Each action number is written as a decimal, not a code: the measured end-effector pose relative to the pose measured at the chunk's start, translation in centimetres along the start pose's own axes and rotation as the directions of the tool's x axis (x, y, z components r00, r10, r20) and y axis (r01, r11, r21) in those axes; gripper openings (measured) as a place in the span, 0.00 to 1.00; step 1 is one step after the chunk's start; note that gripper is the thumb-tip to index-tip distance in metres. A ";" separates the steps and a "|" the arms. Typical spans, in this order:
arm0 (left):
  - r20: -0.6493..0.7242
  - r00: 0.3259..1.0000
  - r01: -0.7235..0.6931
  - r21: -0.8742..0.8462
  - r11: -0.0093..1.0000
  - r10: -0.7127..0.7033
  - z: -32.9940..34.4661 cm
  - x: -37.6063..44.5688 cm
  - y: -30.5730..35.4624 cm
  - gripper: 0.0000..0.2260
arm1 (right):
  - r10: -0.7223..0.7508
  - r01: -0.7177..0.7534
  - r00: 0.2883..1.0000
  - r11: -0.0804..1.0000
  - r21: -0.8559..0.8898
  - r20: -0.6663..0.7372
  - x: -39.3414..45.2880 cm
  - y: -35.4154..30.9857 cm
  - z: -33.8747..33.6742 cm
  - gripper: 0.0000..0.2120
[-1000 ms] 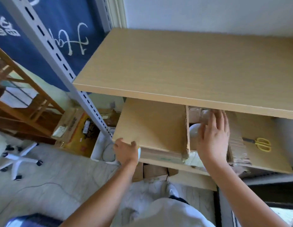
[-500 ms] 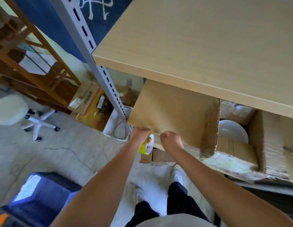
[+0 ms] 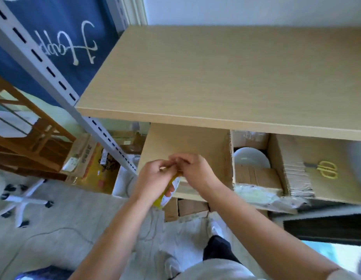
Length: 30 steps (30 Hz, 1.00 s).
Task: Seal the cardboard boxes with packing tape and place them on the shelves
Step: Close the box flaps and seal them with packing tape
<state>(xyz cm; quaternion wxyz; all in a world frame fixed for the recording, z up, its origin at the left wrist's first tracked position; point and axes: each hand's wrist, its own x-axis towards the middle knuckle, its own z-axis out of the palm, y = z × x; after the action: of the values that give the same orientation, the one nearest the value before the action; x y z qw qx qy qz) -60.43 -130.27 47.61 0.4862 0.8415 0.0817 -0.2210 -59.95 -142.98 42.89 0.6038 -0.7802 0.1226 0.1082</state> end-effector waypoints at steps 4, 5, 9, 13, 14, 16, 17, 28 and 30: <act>0.267 0.942 -0.219 0.036 0.975 0.202 3.5 -2.3 6.2 0.08 | -0.202 0.169 0.934 0.976 -0.134 -0.295 -6.5 -1.9 -8.8 0.08; 0.350 0.908 -0.254 0.024 0.967 0.230 4.9 -2.5 7.4 0.07 | -0.196 0.150 0.913 0.977 -0.154 -0.357 -7.8 -1.5 -10.8 0.07; 0.598 0.759 -0.329 0.012 0.944 0.257 11.5 -2.8 10.1 0.11 | -0.091 0.057 0.827 0.995 -0.080 -0.555 -11.5 1.7 -17.3 0.10; 0.688 0.687 -0.429 0.124 0.895 0.234 16.2 -2.6 11.0 0.22 | 0.078 0.093 0.737 0.972 0.215 -0.672 -13.8 4.6 -20.1 0.15; 0.679 0.694 -0.452 0.153 0.879 0.239 17.1 -2.5 11.0 0.22 | 0.100 0.100 0.692 0.967 0.233 -0.714 -14.1 5.2 -20.7 0.14; 0.628 0.737 -0.510 0.271 0.817 0.251 18.5 -2.2 10.9 0.21 | 0.092 0.110 0.632 0.972 0.207 -0.769 -14.1 6.3 -21.8 0.13; 0.608 0.753 -0.526 0.324 0.786 0.253 19.1 -2.0 10.8 0.21 | 0.087 0.098 0.627 0.977 0.189 -0.775 -13.8 6.6 -22.2 0.13; 0.769 0.636 -0.489 0.464 0.738 -0.062 20.7 2.4 8.2 0.29 | 0.363 -0.087 0.760 0.879 0.468 -0.539 -8.3 12.8 -22.7 0.15; 0.765 0.634 -0.464 0.495 0.734 -0.114 21.5 2.4 7.6 0.31 | 0.377 -0.100 0.758 0.873 0.477 -0.532 -7.5 13.9 -22.2 0.13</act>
<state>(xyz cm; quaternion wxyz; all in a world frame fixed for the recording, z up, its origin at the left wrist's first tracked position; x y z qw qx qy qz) -61.86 -152.72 43.26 0.1690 0.7884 -0.2988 -0.5104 -71.12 -167.37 38.03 0.6652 -0.6011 0.4314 -0.1001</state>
